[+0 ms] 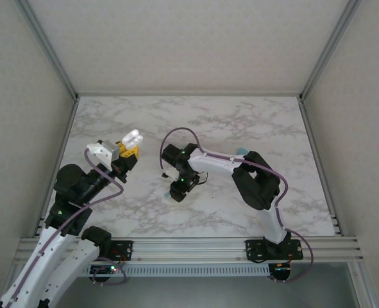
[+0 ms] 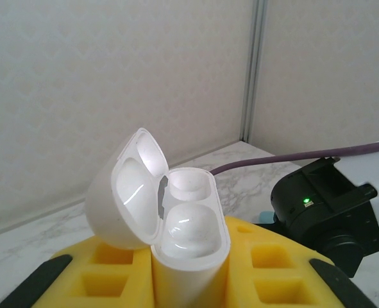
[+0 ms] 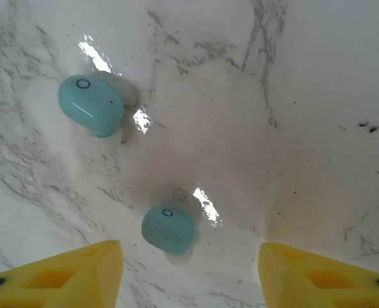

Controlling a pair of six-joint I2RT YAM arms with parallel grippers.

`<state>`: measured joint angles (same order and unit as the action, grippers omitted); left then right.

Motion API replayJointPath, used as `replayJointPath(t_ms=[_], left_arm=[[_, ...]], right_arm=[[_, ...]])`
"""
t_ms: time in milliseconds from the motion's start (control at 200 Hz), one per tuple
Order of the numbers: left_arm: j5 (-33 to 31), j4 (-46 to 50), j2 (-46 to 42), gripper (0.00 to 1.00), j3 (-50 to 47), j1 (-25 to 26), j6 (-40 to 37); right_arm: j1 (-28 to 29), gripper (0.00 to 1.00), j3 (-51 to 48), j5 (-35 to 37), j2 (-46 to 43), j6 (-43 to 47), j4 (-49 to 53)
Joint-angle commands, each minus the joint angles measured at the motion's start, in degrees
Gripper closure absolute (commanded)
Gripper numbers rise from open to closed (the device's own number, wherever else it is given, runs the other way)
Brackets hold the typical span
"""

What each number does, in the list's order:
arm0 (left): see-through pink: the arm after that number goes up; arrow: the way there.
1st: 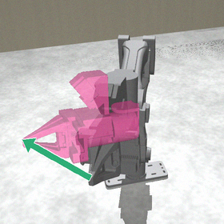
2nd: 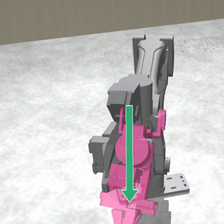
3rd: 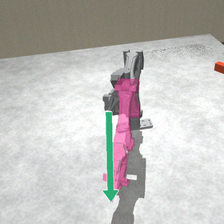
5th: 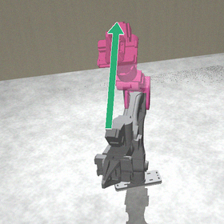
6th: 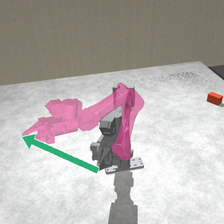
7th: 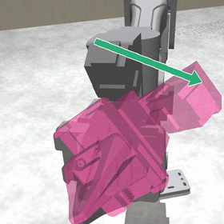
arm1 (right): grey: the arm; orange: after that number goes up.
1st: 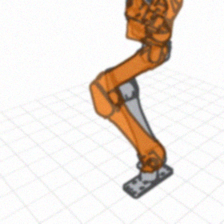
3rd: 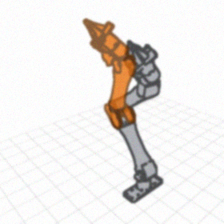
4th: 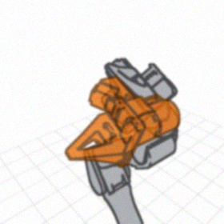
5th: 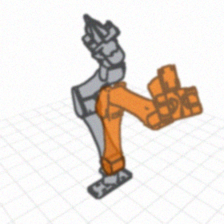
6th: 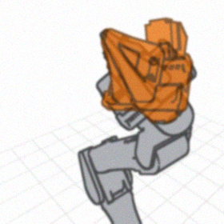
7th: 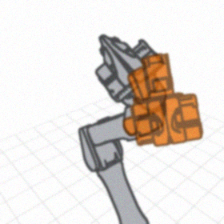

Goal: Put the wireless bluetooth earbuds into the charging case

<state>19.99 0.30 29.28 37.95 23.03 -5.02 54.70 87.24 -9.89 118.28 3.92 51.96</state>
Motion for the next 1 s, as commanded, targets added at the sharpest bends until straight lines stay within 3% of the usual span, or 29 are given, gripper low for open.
replayJointPath(t_ms=[0,270,486,996], left_arm=[[-0.89,-0.29,-0.28,0.86,1.48,-0.58,-1.08],[-0.63,-0.72,0.59,0.86,1.59,-0.54,-0.92],[-0.29,-1.51,1.39,0.85,1.50,-0.56,-0.39],[2.13,-5.03,5.38,0.84,1.47,-0.48,1.32]], right_arm=[[0.96,0.43,2.88,1.18,2.31,2.51,3.44],[1.90,0.52,4.35,2.96,4.14,0.67,3.71],[1.99,0.67,3.35,5.82,2.89,-6.00,0.85],[-4.89,0.74,-8.65,12.20,-7.06,-22.74,-1.95]])
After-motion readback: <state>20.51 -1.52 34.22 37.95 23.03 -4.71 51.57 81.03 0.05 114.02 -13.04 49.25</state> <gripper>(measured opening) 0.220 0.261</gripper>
